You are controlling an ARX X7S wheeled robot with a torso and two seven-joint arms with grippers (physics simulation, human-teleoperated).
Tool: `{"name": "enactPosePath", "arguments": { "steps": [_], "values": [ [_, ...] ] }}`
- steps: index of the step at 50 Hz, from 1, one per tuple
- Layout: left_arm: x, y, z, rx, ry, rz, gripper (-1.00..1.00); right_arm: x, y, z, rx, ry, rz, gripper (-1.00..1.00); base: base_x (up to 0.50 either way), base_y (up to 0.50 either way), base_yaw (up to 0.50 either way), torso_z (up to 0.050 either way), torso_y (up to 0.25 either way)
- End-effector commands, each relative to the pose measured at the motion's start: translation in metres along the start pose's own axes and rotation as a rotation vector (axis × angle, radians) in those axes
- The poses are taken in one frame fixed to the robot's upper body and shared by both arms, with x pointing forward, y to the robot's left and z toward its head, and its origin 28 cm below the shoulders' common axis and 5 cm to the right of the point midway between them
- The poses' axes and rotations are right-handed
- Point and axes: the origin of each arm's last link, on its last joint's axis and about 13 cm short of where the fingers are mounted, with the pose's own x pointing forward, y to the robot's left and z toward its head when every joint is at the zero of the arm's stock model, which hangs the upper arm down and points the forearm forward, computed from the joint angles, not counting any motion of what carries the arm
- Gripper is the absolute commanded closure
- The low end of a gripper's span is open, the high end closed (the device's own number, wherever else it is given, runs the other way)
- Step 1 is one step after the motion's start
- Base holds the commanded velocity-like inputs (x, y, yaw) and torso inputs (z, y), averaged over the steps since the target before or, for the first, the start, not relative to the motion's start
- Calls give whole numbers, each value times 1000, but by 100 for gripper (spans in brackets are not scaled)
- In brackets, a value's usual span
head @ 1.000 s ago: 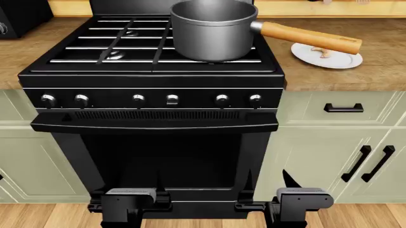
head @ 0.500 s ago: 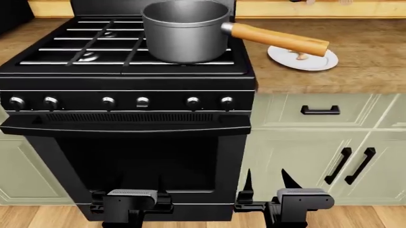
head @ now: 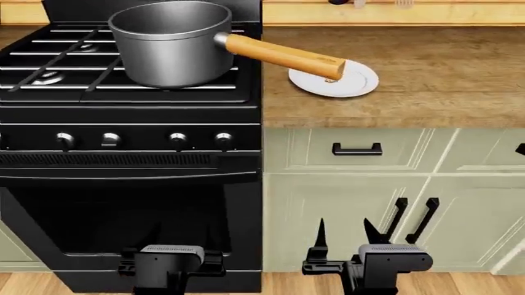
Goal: Pick the croissant and place it on the pan. Then turn on the stove to warm the croissant.
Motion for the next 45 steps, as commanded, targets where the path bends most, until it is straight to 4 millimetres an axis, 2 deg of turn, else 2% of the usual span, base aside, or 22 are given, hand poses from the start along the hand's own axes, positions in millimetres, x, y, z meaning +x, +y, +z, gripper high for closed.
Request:
{"name": "enactPosePath", "arguments": {
  "steps": [1, 8, 17, 45],
  "values": [
    [0, 0, -1, 3, 7, -3, -100, 0, 0, 0, 1, -1, 0, -100, 90, -500, 0, 0, 0],
    [1, 0, -1, 7, 8, 2, -100, 0, 1, 0, -14, -9, 17, -100, 87, -435, 0, 0, 0],
    [1, -1, 1, 11, -15, 2, -100, 0, 2, 1, -17, -14, 36, -100, 13, -26, 0, 0, 0],
    [0, -1, -2, 30, -10, -4, -100, 0, 2, 1, -20, -21, 32, -100, 0, 0, 0, 49, 0]
  ]
}}
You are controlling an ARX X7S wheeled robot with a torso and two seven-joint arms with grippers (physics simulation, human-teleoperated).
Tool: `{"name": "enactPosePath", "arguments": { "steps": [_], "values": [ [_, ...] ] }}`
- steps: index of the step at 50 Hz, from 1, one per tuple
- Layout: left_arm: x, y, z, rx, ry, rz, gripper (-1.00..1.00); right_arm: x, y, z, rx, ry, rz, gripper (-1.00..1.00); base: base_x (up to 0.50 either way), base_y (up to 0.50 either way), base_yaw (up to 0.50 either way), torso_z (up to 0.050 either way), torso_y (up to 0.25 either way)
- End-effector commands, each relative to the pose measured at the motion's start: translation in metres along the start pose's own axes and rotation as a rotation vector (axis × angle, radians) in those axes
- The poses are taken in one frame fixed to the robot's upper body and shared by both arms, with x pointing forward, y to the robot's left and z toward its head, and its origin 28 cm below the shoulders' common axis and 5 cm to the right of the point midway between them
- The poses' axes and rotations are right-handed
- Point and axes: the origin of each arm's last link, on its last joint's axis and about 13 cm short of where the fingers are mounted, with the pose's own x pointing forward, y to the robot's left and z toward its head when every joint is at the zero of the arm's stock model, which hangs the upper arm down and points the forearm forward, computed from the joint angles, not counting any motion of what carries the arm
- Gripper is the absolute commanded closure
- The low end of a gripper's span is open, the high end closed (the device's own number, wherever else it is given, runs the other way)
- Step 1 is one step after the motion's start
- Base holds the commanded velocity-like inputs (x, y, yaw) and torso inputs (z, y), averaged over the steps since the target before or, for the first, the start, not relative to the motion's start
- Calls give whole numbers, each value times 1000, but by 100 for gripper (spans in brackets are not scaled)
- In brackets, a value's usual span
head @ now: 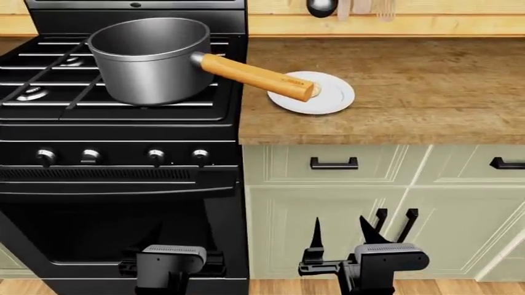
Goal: Pick the croissant and place it on the pan. Then turn on the stove to warm the croissant.
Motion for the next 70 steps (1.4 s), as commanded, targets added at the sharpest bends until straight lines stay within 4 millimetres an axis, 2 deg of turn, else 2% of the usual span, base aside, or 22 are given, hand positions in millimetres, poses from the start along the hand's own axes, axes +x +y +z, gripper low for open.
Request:
{"name": "enactPosePath", "arguments": {
  "steps": [1, 12, 18, 20, 23, 28, 32, 34, 35, 38, 41, 46, 49, 52, 55, 59, 66, 70],
  "values": [
    [-1, 0, -1, 9, 1, -2, -100, 0, 0, -1, -2, 2, -1, -100, 0, 0, 0, 50, 0],
    [0, -1, 0, 12, 10, -2, -100, 1, -1, 1, 1, -3, -7, -100, 0, 0, 0, 50, 0],
    [0, -1, 17, 33, 32, -2, -100, 2, -1, 19, 11, -28, -9, -100, 0, 0, 0, 33, 0],
    [-1, 1, 32, 21, 15, 3, -100, 1, -2, 41, 87, -42, -4, -100, 0, 0, 0, 0, 0],
    [-4, 5, 51, 27, 3, -6, -100, -1, -4, 66, 43, -66, 14, -100, 0, 0, 0, 0, 0],
    [-10, 12, 78, 33, -6, 6, -100, -4, -7, 89, 3, -75, 40, -100, 0, 0, 0, 0, 0],
    [-14, 14, 99, 2, 15, -71, -100, -5, -8, 94, -10, -59, 68, -100, 0, 0, 0, 0, 0],
    [-17, 15, 113, 18, -25, -104, -100, -6, -11, 104, -5, -51, 57, -100, 0, 0, 0, 0, 0],
    [-15, 17, 120, 9, -2, -119, -100, -6, -12, 111, -57, -52, 49, -100, 0, 0, 0, 0, 0],
    [-15, 19, 135, 23, -39, -146, -100, -7, -14, 120, -9, -32, 68, -100, 0, 0, 0, 0, 0],
    [-14, 23, 164, 0, -64, -197, -100, -6, -18, 128, -32, -6, 63, -100, 0, 0, 0, 0, 0],
    [-11, 27, 189, -17, -109, -232, -100, -5, -22, 137, -57, 17, 78, -100, 0, 0, 0, 0, 0],
    [-10, 31, 215, -14, -169, -248, -100, -2, -26, 145, -36, 38, 98, -100, 0, 0, 0, 0, 0],
    [-8, 34, 232, -37, -185, -254, -100, -1, -28, 153, -28, 46, 113, -100, 0, 0, 0, 0, 0],
    [-8, 34, 230, -58, -185, -262, -100, 1, -29, 159, -28, 79, 131, -100, 0, 0, 0, 0, 0],
    [-5, 41, 246, -84, -200, -255, -100, 1, -31, 169, -19, 81, 147, -100, 0, 0, 0, 0, 0],
    [-2, 48, 254, -96, -202, -230, -100, 2, -33, 187, -6, 88, 157, -100, 0, 0, 0, 0, 0],
    [-1, 51, 256, -110, -184, -227, -100, 1, -34, 185, -10, 128, 159, -100, 0, 0, 0, 0, 0]
  ]
}}
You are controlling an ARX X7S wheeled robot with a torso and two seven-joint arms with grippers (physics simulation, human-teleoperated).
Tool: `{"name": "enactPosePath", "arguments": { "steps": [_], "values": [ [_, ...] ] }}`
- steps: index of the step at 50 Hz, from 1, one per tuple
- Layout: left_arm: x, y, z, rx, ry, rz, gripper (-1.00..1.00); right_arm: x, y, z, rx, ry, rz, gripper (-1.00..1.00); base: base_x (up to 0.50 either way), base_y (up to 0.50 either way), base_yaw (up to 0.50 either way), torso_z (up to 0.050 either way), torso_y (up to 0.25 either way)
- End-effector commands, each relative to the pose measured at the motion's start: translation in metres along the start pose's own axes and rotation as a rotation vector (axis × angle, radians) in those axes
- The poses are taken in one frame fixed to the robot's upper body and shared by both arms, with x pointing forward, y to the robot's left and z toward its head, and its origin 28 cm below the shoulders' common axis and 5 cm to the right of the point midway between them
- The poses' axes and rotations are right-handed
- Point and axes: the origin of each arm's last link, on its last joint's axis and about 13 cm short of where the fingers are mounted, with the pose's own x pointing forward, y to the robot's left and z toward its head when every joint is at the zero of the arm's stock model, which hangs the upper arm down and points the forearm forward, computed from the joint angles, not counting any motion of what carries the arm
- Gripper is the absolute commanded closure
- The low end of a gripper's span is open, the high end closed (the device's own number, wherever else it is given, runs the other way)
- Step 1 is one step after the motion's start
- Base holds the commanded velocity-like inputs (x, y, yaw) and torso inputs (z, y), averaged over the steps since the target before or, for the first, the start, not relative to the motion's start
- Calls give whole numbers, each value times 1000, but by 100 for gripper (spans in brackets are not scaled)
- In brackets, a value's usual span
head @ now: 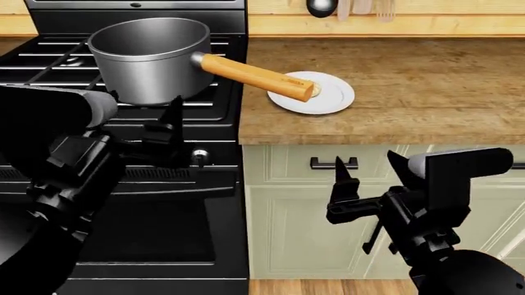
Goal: Pick the croissant and place it on the pan. Then turn on the stove to warm the croissant.
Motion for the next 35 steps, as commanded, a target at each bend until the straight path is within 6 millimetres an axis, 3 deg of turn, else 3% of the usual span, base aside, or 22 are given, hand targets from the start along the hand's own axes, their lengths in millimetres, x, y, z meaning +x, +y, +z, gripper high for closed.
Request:
{"name": "enactPosePath", "arguments": {
  "steps": [1, 7, 16, 35],
  "values": [
    [1, 7, 25, -20, -25, -19, -100, -3, -3, 14, 1, 65, 31, -100, 0, 0, 0, 0, 0],
    [1, 4, 39, -9, -37, -37, -100, -2, -6, 18, -5, 96, 26, -100, 0, 0, 0, 0, 0],
    [3, 4, 40, -5, -30, -56, -100, 2, -7, 21, -8, 118, 23, -100, 27, 0, 0, 0, 0],
    [5, 3, 39, -15, -21, -71, -100, 4, -10, 23, -9, 128, 18, -100, 386, 0, 0, 0, 0]
  ]
}}
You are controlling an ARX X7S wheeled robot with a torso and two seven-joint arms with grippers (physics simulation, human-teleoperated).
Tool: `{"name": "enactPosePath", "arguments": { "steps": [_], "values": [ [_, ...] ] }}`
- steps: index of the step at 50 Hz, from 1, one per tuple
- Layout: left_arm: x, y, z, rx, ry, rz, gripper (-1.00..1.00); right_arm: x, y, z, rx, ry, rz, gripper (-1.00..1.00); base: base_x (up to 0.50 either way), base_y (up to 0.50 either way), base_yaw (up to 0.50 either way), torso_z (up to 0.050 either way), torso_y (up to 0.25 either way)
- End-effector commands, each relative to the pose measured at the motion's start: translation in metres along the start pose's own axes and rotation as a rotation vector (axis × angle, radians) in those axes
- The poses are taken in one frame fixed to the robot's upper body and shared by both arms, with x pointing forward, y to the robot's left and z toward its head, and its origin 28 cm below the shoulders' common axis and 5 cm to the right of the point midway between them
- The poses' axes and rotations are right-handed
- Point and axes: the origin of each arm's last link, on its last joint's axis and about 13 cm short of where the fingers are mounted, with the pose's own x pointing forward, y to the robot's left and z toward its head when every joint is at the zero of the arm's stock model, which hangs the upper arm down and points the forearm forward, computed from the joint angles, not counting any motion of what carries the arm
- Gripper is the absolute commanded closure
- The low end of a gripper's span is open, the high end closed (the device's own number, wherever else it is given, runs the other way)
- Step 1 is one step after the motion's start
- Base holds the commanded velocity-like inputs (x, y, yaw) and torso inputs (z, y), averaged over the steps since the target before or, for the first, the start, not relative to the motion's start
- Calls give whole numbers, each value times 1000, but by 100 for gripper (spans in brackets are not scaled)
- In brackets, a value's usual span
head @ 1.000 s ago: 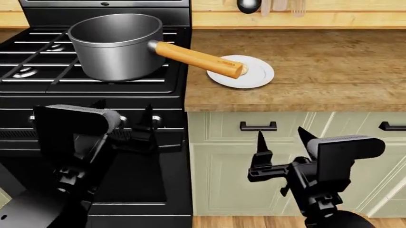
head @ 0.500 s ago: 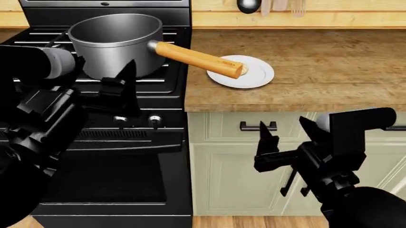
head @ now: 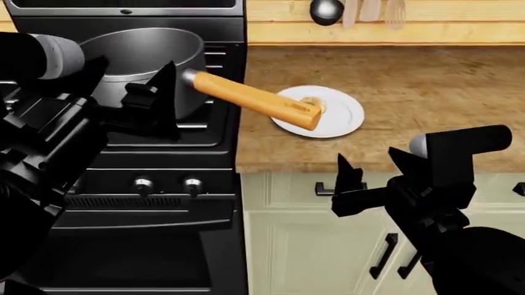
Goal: Pick the croissant and place it on the pan. Then turn on the stove to warm the croissant.
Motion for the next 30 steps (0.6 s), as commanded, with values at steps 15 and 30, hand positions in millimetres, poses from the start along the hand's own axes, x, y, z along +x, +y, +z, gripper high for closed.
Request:
{"name": "enactPosePath", "arguments": {
  "steps": [15, 30],
  "values": [
    [-1, -3, 1, -10, 13, -18, -100, -1, -11, -6, -6, 44, -72, -100, 404, 0, 0, 0, 0],
    [0, -3, 1, -4, 3, -23, -100, -3, -12, -4, -15, 37, -81, -100, 390, 0, 0, 0, 1]
  ]
}}
